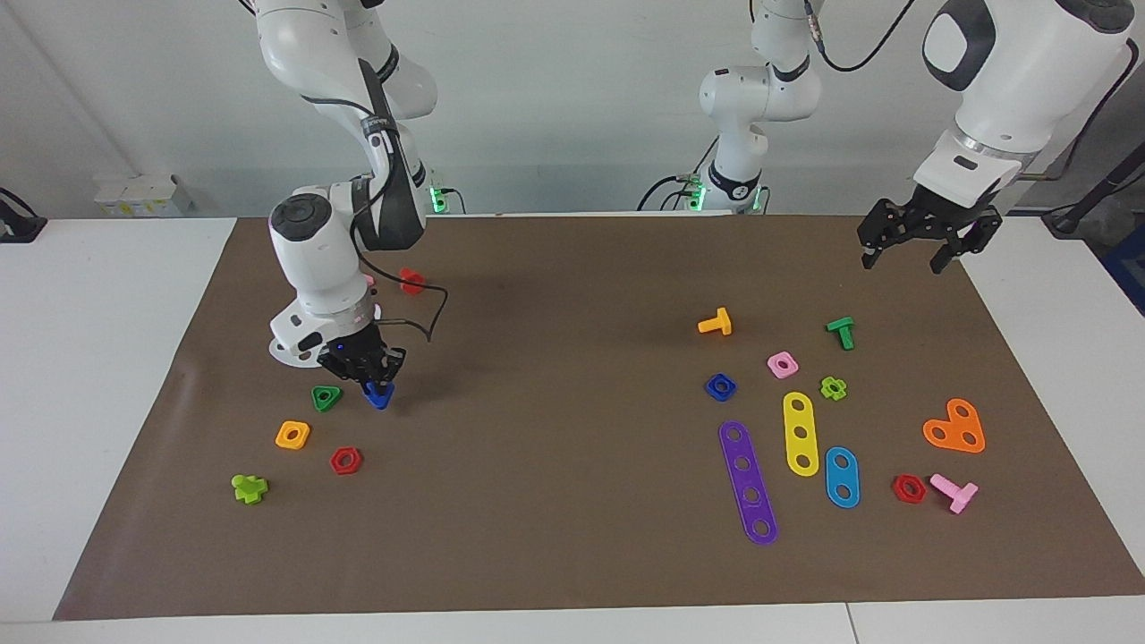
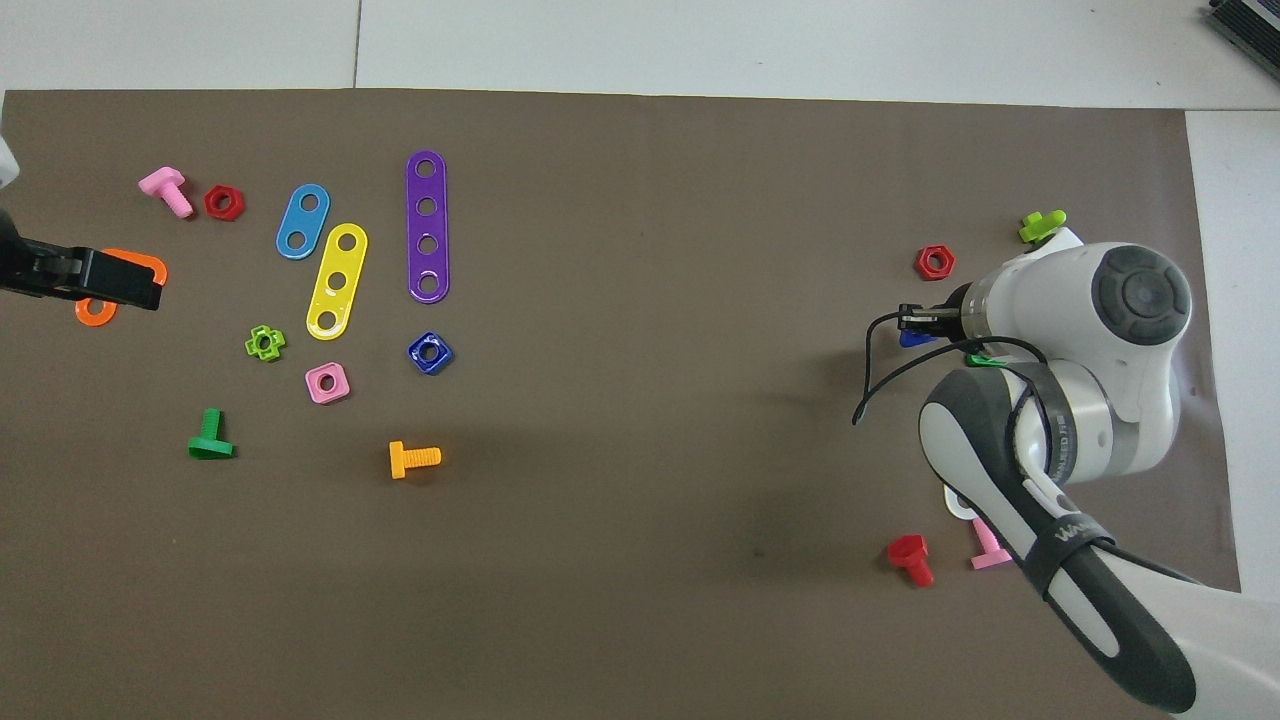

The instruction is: Unscrew and place screws in storage area

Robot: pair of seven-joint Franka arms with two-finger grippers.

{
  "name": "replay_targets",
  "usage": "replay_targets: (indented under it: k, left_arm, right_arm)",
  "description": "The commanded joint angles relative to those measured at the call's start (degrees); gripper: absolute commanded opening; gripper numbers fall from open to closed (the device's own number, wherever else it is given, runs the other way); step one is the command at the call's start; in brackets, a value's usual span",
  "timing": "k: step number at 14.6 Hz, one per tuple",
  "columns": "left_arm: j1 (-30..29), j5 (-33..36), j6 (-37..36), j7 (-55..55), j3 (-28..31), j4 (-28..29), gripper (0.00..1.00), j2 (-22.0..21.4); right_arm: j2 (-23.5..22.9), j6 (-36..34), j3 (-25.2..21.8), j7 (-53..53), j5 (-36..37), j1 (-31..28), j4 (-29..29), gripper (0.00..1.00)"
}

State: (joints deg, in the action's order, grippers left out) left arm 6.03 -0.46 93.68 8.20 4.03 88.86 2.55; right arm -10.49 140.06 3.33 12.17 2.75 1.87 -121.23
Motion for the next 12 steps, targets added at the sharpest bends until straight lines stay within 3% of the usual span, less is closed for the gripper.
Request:
replay_targets:
  k: [1,5,6,7,10,12]
  left_arm:
    - [-0.75,0.9,0.98,0.68,-0.51,2.2,1.0,-1.67]
    - [-1.63,0.9,0.28,0.85,-0.51,3.24,1.0,-2.02]
    - [-1.55,0.9,0.36,0.94,-0.51,4.99,1.0,-3.24]
    - [-1.37,0.9,0.45,0.94,-0.51,7.27,1.0,-4.21]
    - [-1.19,0.9,1.16,1.03,-0.6,9.06,1.0,-5.28]
    - [-0.93,0.9,1.16,1.03,-0.6,9.05,1.0,-5.28]
  right_arm:
    - [2.84,4.51,0.01,-1.53,-1.61,0.06,-6.12,0.0]
    - [2.49,8.39,-0.08,-1.53,-1.61,0.06,-8.59,0.0]
    - [2.23,8.39,-0.08,-1.19,-1.61,0.06,-8.59,0.43]
    - [2.05,8.48,-0.08,-0.49,-1.7,0.06,-8.59,0.99]
    - [2.14,6.38,-0.26,-0.48,-1.61,0.06,-5.35,1.0]
    - [2.4,-3.33,-0.87,-0.39,-1.52,0.06,1.92,1.0]
